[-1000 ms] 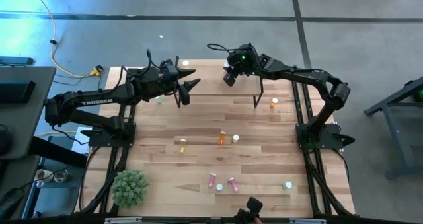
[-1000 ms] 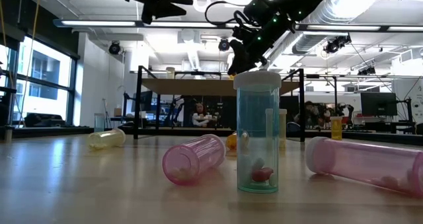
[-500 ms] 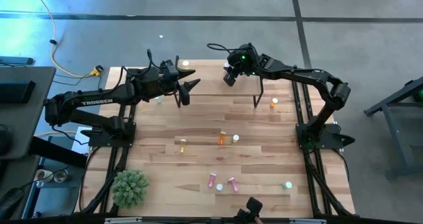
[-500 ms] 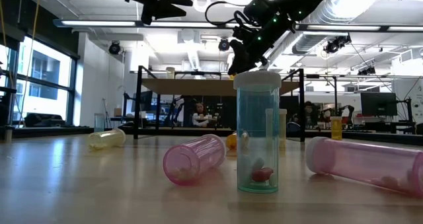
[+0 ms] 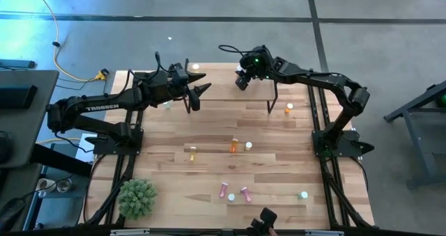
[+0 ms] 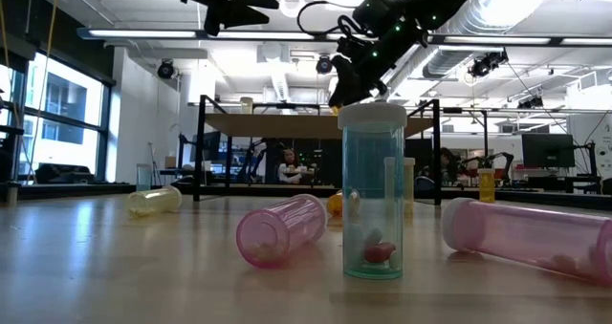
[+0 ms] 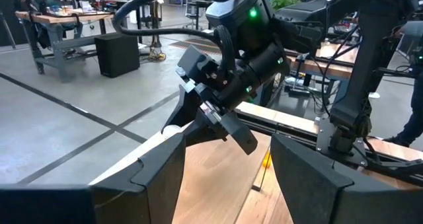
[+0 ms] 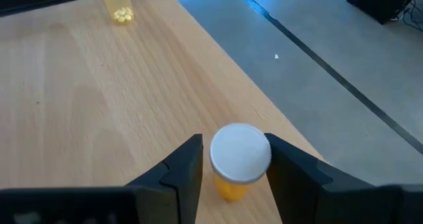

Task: Pick and place medicine bottles onto shelf by color
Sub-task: Put the bottom left orange pill bottle on the shelf, then put the top blue pill bottle on the shelf

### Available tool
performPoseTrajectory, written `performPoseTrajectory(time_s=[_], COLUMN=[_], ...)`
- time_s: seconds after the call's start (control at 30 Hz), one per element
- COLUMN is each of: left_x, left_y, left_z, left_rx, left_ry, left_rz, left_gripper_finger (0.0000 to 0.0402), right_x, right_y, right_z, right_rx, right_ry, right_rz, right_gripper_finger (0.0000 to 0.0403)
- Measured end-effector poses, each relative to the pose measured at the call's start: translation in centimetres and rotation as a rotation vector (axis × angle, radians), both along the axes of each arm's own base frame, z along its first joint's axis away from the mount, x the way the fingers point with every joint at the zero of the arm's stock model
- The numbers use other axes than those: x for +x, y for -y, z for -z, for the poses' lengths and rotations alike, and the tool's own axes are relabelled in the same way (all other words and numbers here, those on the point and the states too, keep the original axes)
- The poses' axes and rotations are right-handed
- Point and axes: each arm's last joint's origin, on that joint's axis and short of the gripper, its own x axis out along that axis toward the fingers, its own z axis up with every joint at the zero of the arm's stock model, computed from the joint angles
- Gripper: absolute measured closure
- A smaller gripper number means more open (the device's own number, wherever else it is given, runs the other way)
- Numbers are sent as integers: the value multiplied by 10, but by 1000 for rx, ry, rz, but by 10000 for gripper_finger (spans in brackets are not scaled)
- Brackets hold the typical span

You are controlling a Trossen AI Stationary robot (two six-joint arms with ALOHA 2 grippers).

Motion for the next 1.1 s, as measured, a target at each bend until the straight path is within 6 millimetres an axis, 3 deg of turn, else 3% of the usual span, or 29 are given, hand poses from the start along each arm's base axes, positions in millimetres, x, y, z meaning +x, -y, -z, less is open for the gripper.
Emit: performPoseTrajectory(time_s=[0.6, 1.1], left_x=[0, -8], left_y=[0, 2], left_z=[2, 18], left_rx=[-11, -93], left_ry=[-24, -190], left_rz=[0, -45], left_gripper_finger=[188, 188], right_x=[3, -1], right_y=[2, -1], right_z=[-31, -78], right_rx=[-35, -74], right_ry=[2, -42], right_rz=[-19, -57], right_gripper_finger=[254, 253])
